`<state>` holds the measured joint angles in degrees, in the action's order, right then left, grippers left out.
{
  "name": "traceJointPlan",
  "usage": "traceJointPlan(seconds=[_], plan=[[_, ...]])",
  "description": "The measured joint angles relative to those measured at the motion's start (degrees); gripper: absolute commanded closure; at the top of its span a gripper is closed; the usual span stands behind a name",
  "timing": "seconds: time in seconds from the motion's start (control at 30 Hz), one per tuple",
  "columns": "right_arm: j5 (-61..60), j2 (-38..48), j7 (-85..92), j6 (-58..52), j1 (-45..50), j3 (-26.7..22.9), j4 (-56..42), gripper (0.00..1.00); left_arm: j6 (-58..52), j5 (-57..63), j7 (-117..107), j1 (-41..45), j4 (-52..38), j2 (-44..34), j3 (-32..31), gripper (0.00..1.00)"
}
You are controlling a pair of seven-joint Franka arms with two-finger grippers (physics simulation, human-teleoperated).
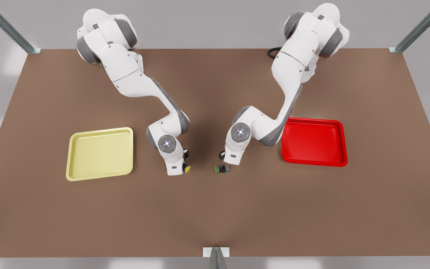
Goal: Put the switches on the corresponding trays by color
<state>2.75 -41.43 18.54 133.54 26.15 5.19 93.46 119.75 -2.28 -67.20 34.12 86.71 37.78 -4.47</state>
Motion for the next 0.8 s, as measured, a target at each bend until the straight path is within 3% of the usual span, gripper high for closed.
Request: traceJointPlan(seconds=[0.1,0.17,0.23,0.37,0.5,0.53,0.57,0.63,0.7,0.8], plan=[[-2.09,1.85,2.16,-2.48,-1.32,0.02,0.13,0.46,3.74,0.03,0.06,0.5,8.01,-3.62,-0.1,0.01],[-9.59,3.2,7.61,-6.46,-3.14,-0.06,0.15,0.46,6.71,0.11,1.83,0.23,12.09,-4.72,-0.1,0.01],[-6.89,5.2,11.22,-7.14,-7.83,-0.12,1.8,0.46,7.01,0.14,9.89,-1.29,16.84,-7.69,-0.19,0.01],[3.84,9.67,24.38,-14.49,-15.63,-9.6,2.99,0.46,-1.64,0.17,51.43,-3.5,17.46,-10.48,-0.19,0.04],[8.0,17.46,27.09,-13.52,-20.12,-13.26,21.41,0.46,-1.82,1.75,81.15,-3.84,18.86,-11.89,-0.09,0.04],[8.11,16.69,27.07,-11.87,-20.17,-13.61,22.53,0.42,-1.33,2.04,88.99,-4.0,20.41,-11.92,-0.18,0.04],[8.17,16.0,27.03,-11.27,-20.14,-13.85,22.53,0.0,-0.45,2.27,94.31,-4.16,22.37,-12.15,-0.19,0.04],[7.92,15.93,27.16,-12.01,-20.19,-13.97,22.06,0.0,8.93,2.6,101.61,-5.4,30.54,-14.18,-0.19,0.06],[7.61,16.42,27.33,-12.78,-20.09,-13.98,21.27,0.0,15.22,2.76,107.01,-5.35,35.99,-16.0,-0.87,0.01],[7.46,15.73,30.17,-19.86,-19.38,-13.08,6.56,0.0,16.65,2.6,106.51,-5.79,37.79,-18.31,-3.41,0.0]])
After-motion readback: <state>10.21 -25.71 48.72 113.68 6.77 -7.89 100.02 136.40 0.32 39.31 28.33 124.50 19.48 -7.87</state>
